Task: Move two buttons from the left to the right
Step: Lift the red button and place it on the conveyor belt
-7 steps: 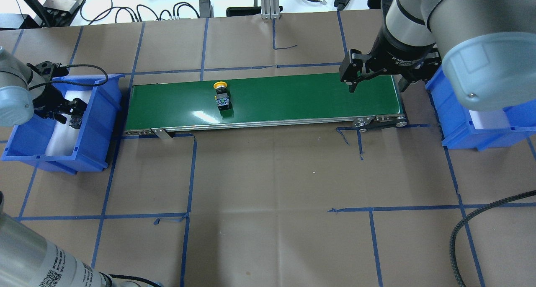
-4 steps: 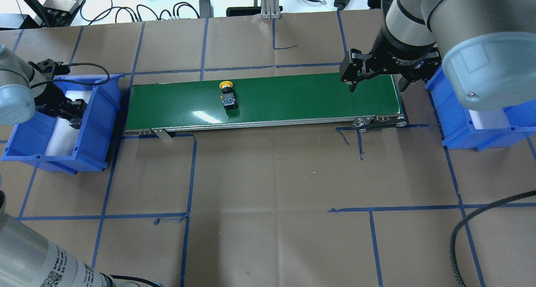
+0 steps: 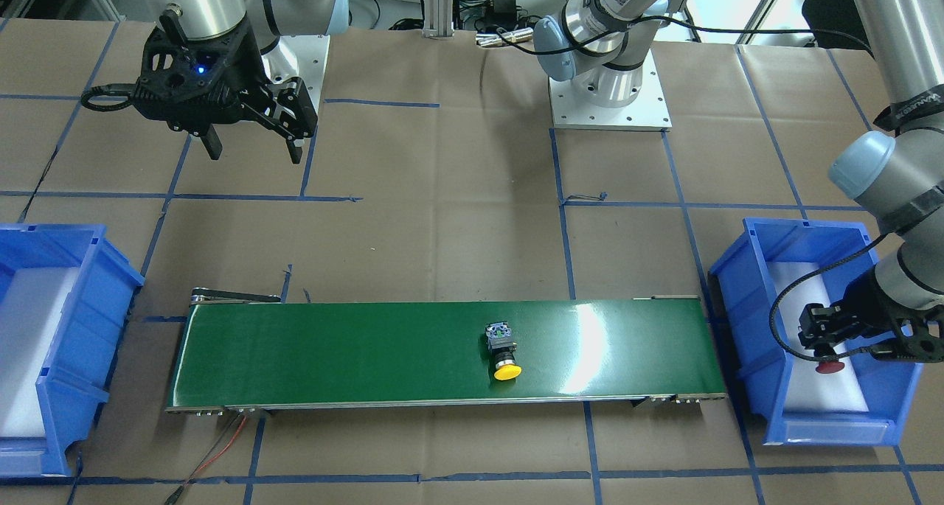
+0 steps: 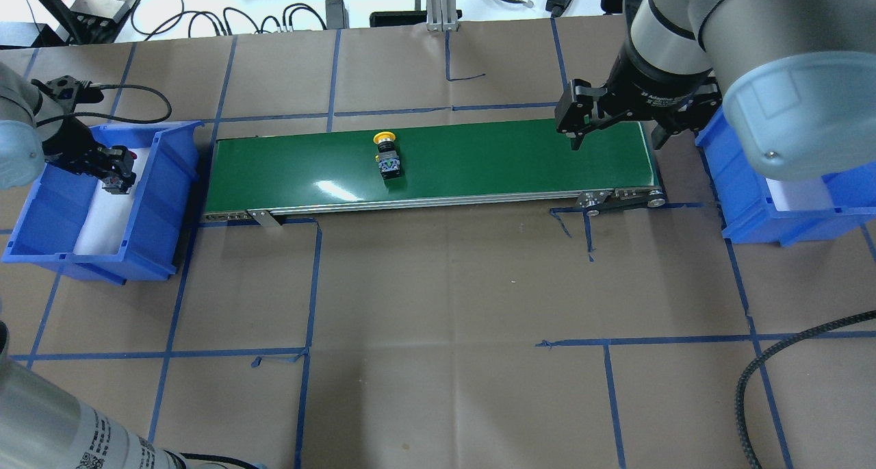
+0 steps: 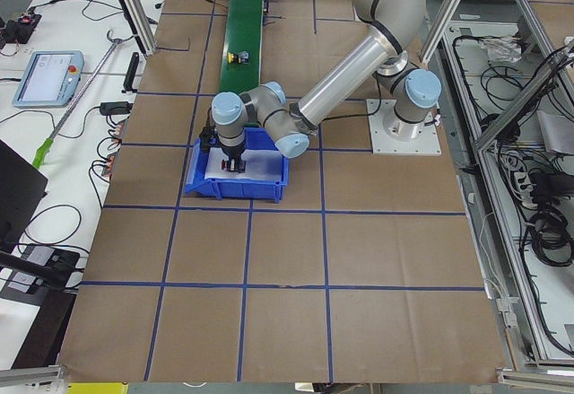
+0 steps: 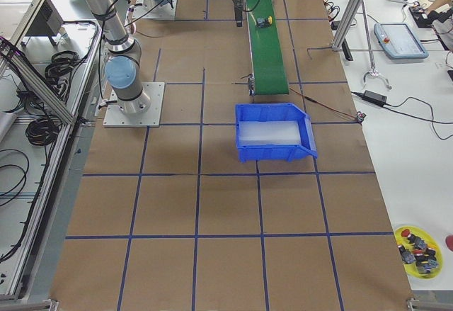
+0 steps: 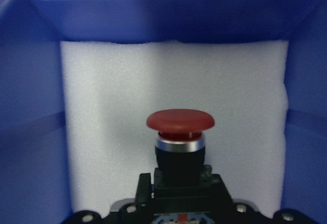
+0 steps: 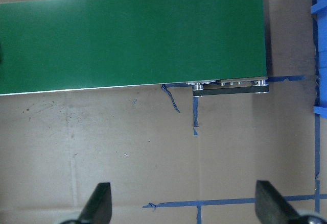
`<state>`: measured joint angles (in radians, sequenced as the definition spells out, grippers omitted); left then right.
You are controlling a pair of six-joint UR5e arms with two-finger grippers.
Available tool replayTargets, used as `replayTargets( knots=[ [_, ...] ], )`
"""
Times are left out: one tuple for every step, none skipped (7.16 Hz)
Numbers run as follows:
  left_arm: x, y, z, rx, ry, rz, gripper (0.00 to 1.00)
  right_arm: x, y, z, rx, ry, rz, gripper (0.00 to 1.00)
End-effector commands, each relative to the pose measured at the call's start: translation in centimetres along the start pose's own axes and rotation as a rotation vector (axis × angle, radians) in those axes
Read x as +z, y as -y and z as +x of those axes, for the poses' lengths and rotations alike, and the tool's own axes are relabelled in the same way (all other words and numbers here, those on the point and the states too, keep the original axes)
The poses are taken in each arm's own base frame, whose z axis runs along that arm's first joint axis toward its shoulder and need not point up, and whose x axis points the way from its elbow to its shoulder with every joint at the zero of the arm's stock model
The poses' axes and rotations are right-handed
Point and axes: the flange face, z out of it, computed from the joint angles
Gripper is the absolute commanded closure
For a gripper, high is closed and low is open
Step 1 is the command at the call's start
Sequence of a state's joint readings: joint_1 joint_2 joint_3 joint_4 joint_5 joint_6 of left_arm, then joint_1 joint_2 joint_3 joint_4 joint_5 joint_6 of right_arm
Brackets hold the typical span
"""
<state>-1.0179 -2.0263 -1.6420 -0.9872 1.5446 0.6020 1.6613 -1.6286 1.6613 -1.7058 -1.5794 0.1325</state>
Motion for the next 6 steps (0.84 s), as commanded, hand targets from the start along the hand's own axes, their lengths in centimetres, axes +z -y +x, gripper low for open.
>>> replayTargets(
  knots=[
    [-5.2,1.0,-0.5,0.006,-0.006,-0.009,0.98,0.1,0.0,0.0,-0.001,-0.001,-0.002,0.0],
    [-8.0,1.3,-0.6,0.005,-0.021,-0.03,0.98,0.1,0.0,0.0,-0.001,-0.001,-0.003,0.0],
    [-11.0,1.2,-0.4,0.005,-0.031,-0.047,0.98,0.2,0.0,0.0,-0.001,-0.001,-0.004,0.0],
    [-13.5,0.9,-0.2,0.001,-0.046,-0.07,0.97,0.2,0.0,0.0,0.001,-0.001,-0.004,0.0],
    [-13.8,1.0,0.0,-0.002,-0.053,-0.077,0.97,0.2,0.0,0.0,-0.001,-0.001,-0.004,0.0],
    [-13.8,1.6,1.8,0.017,-0.049,-0.081,0.97,0.1,-0.1,0.0,0.001,-0.001,-0.004,0.0]
  ],
)
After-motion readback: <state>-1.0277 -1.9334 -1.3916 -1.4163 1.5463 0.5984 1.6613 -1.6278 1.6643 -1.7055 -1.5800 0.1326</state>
